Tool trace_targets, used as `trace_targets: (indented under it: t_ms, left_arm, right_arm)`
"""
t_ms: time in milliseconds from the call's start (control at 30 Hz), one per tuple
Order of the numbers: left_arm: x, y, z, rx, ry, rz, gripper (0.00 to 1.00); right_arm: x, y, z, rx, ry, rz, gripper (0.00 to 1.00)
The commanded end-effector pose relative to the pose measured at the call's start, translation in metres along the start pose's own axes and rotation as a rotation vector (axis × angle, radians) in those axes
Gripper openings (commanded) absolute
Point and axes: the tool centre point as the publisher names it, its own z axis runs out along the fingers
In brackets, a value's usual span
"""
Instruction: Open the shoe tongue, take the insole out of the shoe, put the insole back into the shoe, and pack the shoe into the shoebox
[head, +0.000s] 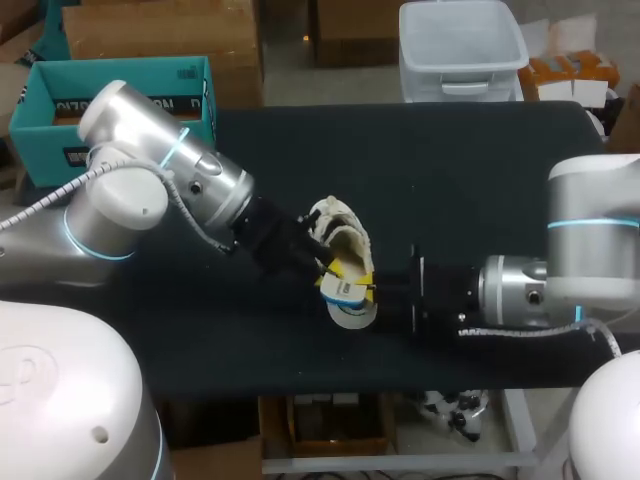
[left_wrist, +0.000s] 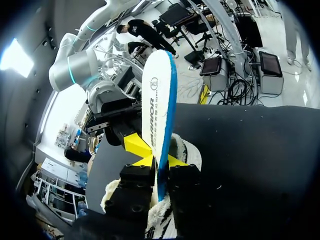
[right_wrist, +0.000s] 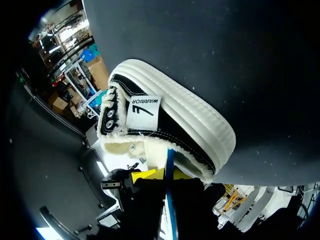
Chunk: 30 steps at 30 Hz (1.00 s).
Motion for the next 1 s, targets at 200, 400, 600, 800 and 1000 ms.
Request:
trace_targets:
  t_ms: [200,400,600,800,1000]
  left_arm:
    - [0.003,0.000,0.005,-0.020,0.012,0.009,0.00]
    - [0.000,0.020,0.011,-0.048,0.015,-0.011,0.00]
    - [-0.004,0.038,0.014,-0.068,0.017,-0.039,0.00]
    - [-0.002,0.039,0.014,-0.062,0.022,-0.044,0.00]
    - [-0.004,0.037,0.013,-0.054,0.015,-0.041,0.00]
  right_arm:
    - [0.005,0.009,0.004,-0.015,-0.012,-0.007,0.00]
    - [0.011,0.026,0.011,-0.017,-0.026,-0.010,0.00]
    - [0.015,0.039,0.015,-0.018,-0.042,-0.004,0.00]
    - [0.012,0.037,0.014,-0.024,-0.043,0.013,0.12]
    - [0.008,0.016,0.001,-0.079,-0.042,0.007,0.58]
